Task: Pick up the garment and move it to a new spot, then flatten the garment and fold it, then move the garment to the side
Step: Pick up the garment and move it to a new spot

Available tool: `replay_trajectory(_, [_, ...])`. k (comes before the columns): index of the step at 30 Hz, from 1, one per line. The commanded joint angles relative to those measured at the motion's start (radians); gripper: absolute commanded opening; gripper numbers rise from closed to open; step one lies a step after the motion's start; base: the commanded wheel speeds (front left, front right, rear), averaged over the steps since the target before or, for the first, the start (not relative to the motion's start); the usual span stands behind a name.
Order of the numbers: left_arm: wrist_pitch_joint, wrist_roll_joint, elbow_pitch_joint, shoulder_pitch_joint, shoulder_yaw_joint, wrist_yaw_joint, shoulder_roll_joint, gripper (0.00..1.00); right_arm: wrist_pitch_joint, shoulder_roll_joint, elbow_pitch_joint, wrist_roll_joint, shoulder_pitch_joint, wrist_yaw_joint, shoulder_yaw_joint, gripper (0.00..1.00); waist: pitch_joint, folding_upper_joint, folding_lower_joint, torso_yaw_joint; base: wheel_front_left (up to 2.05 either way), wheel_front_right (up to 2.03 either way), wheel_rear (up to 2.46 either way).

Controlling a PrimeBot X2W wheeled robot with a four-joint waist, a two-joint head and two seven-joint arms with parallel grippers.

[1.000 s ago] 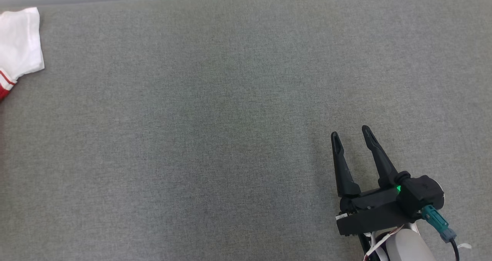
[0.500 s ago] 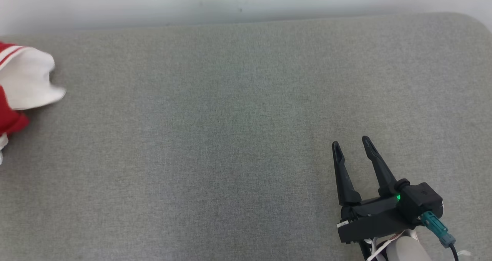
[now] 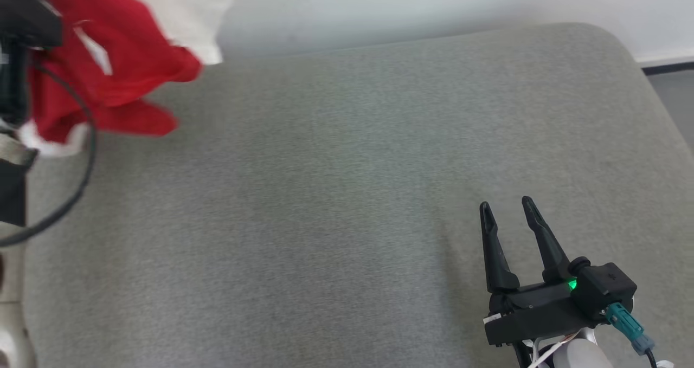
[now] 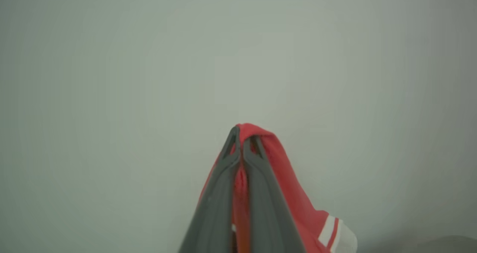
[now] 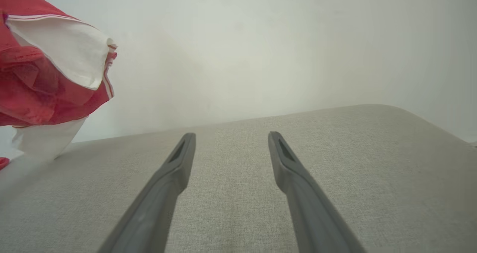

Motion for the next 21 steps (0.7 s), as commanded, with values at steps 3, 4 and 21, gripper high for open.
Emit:
replay_trajectory(3, [0.035,-0.044,-0.095,0.048,-0.021,0.0,-0.032,0.0,-0.002,-0.001,-0.003,0.015,0.013,-0.002,-0.003,1.0,0.002,0.0,0.0001,-0.08,0.0,0.0,0.0])
replay_trajectory(4, [0.047,-0.053,-0.122,0.062,-0.028,0.0,-0.046,0.0,-0.002,-0.001,-0.003,0.016,0.016,-0.002,-0.007,1.0,0.002,0.0,0.0001,-0.091,0.0,0.0,0.0])
replay_trajectory(21, [0.148,-0.094,-0.331,0.32,-0.309,0.0,-0.279,0.0,-0.002,-0.001,-0.004,0.034,0.011,-0.002,-0.015,1.0,0.007,0.0,0.0001,-0.176,0.0,0.0,0.0])
